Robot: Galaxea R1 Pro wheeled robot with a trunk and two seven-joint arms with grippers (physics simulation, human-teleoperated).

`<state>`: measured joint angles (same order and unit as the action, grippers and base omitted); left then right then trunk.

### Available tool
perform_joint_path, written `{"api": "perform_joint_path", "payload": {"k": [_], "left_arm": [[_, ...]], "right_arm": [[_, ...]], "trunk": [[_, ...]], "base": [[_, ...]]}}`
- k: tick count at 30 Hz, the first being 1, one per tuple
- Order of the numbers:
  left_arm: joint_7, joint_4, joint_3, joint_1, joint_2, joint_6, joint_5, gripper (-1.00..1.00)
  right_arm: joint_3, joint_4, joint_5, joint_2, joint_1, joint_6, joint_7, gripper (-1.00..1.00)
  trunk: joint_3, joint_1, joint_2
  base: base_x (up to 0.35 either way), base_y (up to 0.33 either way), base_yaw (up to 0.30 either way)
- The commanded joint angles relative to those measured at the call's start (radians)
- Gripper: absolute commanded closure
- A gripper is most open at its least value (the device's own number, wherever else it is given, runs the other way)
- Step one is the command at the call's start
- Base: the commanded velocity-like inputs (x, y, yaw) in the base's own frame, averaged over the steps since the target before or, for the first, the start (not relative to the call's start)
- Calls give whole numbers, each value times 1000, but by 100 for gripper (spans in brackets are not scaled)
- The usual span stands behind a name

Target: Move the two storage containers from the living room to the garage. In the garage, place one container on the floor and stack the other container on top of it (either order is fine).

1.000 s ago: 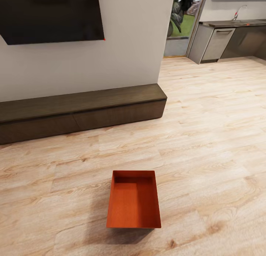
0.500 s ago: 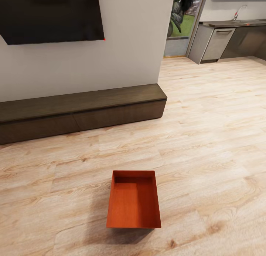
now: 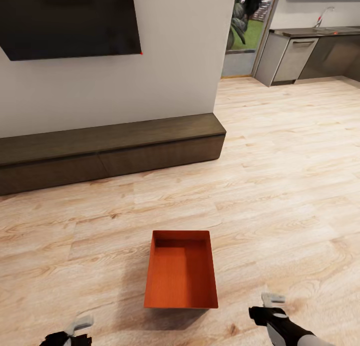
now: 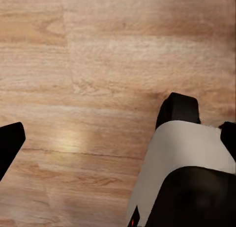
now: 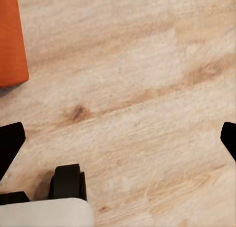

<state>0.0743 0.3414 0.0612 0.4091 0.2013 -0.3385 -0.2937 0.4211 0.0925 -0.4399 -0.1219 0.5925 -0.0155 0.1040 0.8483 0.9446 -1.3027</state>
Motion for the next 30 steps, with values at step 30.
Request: {"api": "perform_joint_path", "payload": {"k": [30], "left_arm": [[90,20,13,152,-278,176,195,-100]], "right_arm": [[8,-11,-16,236,70,-142,11,-100]], "trunk": [[1,0,0]], "base": [[0,0,0]]}}
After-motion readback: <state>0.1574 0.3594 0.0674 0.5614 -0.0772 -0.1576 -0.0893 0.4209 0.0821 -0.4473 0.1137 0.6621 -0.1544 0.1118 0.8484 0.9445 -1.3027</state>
